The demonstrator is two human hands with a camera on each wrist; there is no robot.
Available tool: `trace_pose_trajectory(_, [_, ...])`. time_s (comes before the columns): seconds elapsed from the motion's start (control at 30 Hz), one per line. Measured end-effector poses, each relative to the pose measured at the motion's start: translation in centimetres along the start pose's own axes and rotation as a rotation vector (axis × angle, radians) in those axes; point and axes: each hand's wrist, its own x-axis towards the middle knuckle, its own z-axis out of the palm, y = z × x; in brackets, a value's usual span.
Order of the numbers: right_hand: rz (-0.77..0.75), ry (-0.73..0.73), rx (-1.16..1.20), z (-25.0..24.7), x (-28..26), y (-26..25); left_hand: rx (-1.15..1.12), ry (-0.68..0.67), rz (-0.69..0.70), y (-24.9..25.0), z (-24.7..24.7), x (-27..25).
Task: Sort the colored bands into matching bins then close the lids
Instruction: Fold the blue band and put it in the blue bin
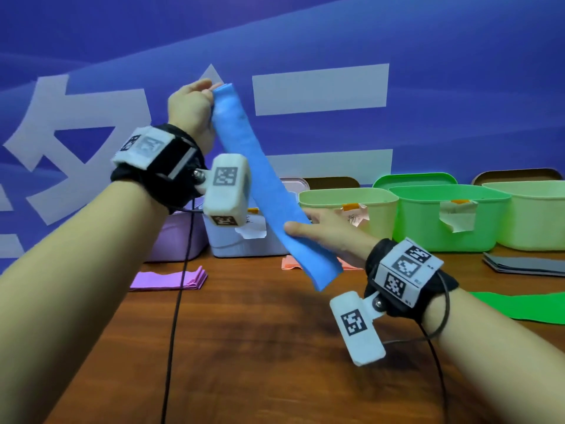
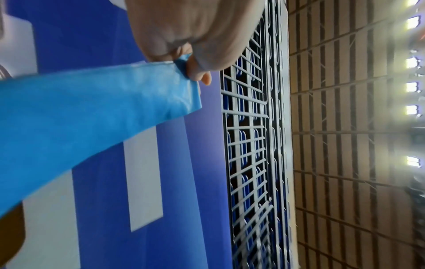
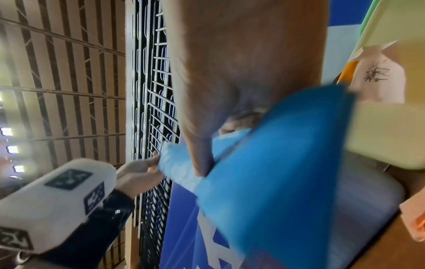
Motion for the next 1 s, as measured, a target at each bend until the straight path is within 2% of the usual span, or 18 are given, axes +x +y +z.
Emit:
trace_pose_trajectory(0.13, [0.026, 0.002, -0.013, -1.0, 0.7, 0.7, 0.042, 0.117, -0.027, -1.6, -4.2, 1.6])
trace_pose_trajectory(0.3, [0.104, -0.089, -0.122, -1.7, 1.8, 1.4, 0.173, 0.167, -0.056, -4.3, -8.8, 1.6])
trace_pose_trajectory(0.43, [0.162, -0.181, -0.405, -1.8, 2.6, 2.1, 0.296, 0.161, -0.133, -7.2, -12.6, 1.2])
trace_pose_trajectory(0.57, [0.264, -0.209, -0.300, -2.1, 3.1, 4.6, 0.569, 0.037, -0.269, -9.6, -16.5, 0.1])
trace_pose_trajectory(0.73, [0.432, -0.155, -0.360, -2.8, 4.2, 7.0, 0.947, -0.181, -0.389, -10.8, -19.6, -0.4])
trace_pose_trajectory(0.9, [0.529, -0.176, -0.349, -2.7, 5.5, 8.1, 1.002, -0.177, -0.583, -11.5, -21.2, -0.4])
trace_pose_trajectory(1.0, [0.564, -0.133, -0.428, -2.8, 6.0, 8.8, 1.027, -0.223, -0.652, -11.8, -21.3, -0.8])
